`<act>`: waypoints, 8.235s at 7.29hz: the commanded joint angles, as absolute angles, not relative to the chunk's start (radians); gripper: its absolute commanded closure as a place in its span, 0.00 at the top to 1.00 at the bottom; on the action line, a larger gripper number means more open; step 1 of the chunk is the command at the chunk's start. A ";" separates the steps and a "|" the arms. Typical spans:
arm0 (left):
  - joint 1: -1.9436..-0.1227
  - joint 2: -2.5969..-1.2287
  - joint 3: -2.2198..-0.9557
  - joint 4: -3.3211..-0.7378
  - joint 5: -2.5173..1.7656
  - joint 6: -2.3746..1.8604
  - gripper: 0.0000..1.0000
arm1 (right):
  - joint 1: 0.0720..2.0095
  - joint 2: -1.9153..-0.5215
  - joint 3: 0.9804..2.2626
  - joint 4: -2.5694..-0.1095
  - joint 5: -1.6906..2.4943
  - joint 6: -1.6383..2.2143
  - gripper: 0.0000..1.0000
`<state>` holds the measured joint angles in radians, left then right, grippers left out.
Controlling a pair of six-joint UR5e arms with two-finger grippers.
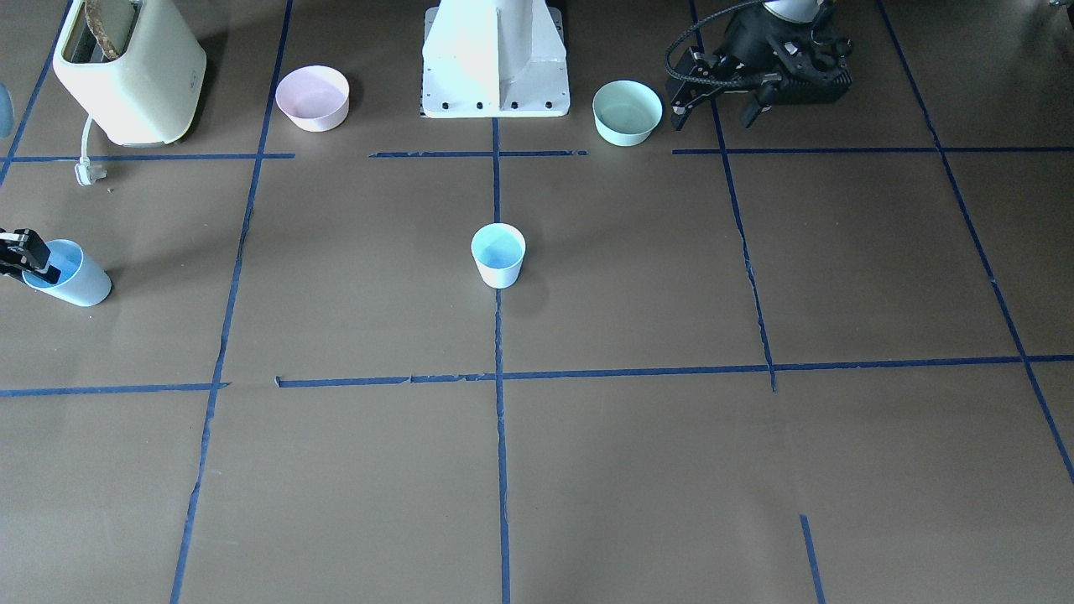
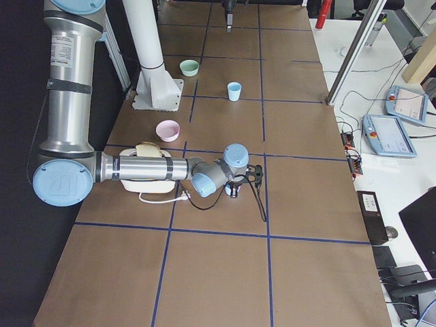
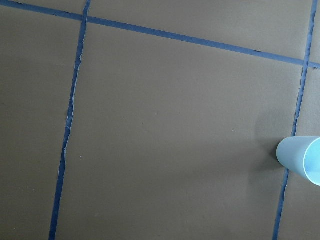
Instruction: Stack blue cups with both arms
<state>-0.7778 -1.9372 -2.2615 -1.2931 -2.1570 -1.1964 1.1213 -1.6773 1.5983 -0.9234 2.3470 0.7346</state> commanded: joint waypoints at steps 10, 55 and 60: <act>-1.078 -1.591 -2.228 -1.293 -2.166 -0.473 1.00 | 0.947 -1.103 1.914 -1.502 2.227 1.194 0.00; -1.557 -1.542 -1.655 -1.437 -2.362 0.192 1.00 | 1.600 -1.655 1.635 -1.572 2.399 -0.074 1.00; -1.557 -1.542 -1.654 -1.437 -2.358 0.193 1.00 | 1.608 -1.654 1.634 -1.572 2.398 -0.074 1.00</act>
